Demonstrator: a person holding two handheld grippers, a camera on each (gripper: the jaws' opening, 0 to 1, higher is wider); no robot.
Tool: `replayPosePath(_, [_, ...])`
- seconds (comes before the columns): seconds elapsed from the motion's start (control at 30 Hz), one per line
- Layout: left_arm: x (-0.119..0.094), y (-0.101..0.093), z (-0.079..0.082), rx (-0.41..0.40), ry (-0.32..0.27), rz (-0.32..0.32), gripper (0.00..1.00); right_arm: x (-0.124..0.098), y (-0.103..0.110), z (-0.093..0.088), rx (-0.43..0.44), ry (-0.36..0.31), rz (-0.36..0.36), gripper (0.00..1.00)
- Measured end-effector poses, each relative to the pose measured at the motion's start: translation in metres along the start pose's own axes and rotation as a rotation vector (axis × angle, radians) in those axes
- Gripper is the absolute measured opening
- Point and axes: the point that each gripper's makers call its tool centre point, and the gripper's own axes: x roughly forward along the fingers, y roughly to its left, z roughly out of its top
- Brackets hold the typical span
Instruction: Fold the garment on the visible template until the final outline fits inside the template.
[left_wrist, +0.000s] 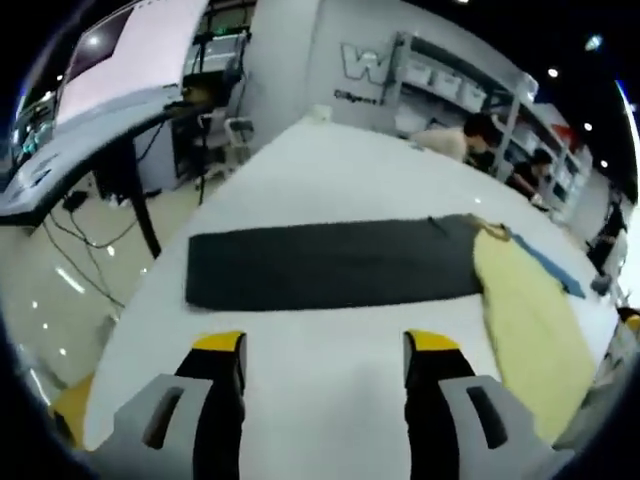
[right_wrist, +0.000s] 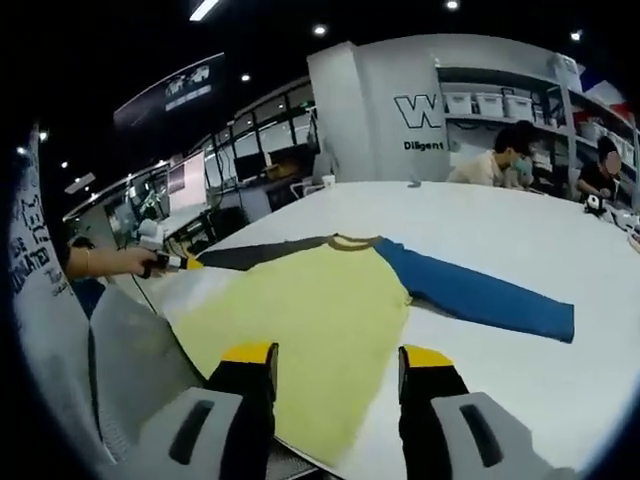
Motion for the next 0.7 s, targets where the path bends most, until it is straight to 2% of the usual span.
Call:
replayPosePath(0.1, [0.006,0.017,0.001,-0.041,-0.006,0.028,0.56,0.000,0.001,0.002,0.006,0.002,0.000,0.44])
replayPosePath(0.17, [0.004,0.017,0.000,-0.075,-0.021,0.034,0.56,0.000,0.000,0.005,0.005,0.002,-0.004,0.43])
replayPosePath(0.2, [0.006,0.021,0.003,-0.080,-0.045,0.045,0.54,0.000,0.000,0.006,0.004,0.002,-0.009,0.43])
replayPosePath(0.33, [0.016,0.029,0.009,-0.090,-0.049,0.043,0.53,0.001,0.000,0.008,0.002,0.006,-0.014,0.42])
replayPosePath(0.47, [0.025,0.042,0.013,-0.097,-0.052,0.074,0.51,0.001,0.004,0.009,0.002,0.013,-0.015,0.41])
replayPosePath(0.57, [0.028,0.044,0.018,-0.154,-0.102,0.086,0.54,0.002,0.004,0.008,0.004,0.008,-0.014,0.41])
replayPosePath(0.63, [0.033,0.056,0.018,-0.155,-0.101,0.115,0.50,0.003,0.005,0.007,0.000,0.010,-0.014,0.40])
replayPosePath(0.67, [0.041,0.071,0.018,-0.156,-0.094,0.140,0.49,0.003,0.005,0.007,0.001,0.014,-0.013,0.40])
replayPosePath(0.7, [0.042,0.076,0.019,-0.155,-0.102,0.154,0.48,0.004,0.006,0.007,0.002,0.017,-0.012,0.40])
